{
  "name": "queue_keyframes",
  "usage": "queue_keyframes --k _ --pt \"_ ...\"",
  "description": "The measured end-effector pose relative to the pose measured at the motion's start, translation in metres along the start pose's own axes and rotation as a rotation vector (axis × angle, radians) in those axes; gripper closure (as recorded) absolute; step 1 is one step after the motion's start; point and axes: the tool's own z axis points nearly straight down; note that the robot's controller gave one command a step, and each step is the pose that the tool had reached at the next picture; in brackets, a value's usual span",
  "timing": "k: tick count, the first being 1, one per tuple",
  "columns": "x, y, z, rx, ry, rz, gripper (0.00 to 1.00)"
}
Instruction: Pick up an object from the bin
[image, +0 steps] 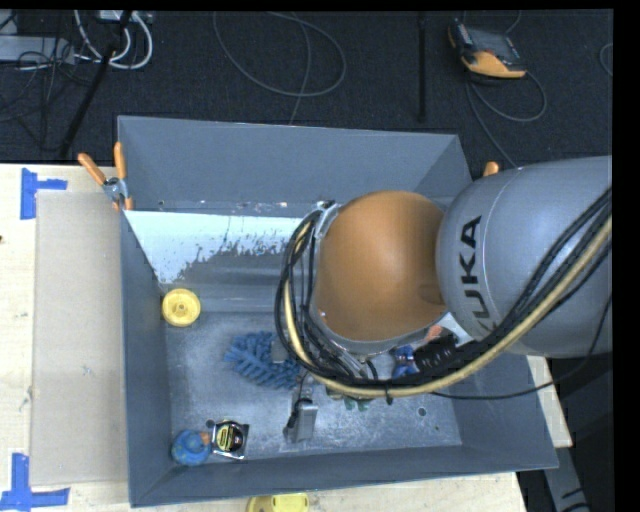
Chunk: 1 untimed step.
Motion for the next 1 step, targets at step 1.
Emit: queue_keyframes --k 1 --pt "-0.0018 -0.001 -0.0043 -0.002 -0.008 0.005 0.0"
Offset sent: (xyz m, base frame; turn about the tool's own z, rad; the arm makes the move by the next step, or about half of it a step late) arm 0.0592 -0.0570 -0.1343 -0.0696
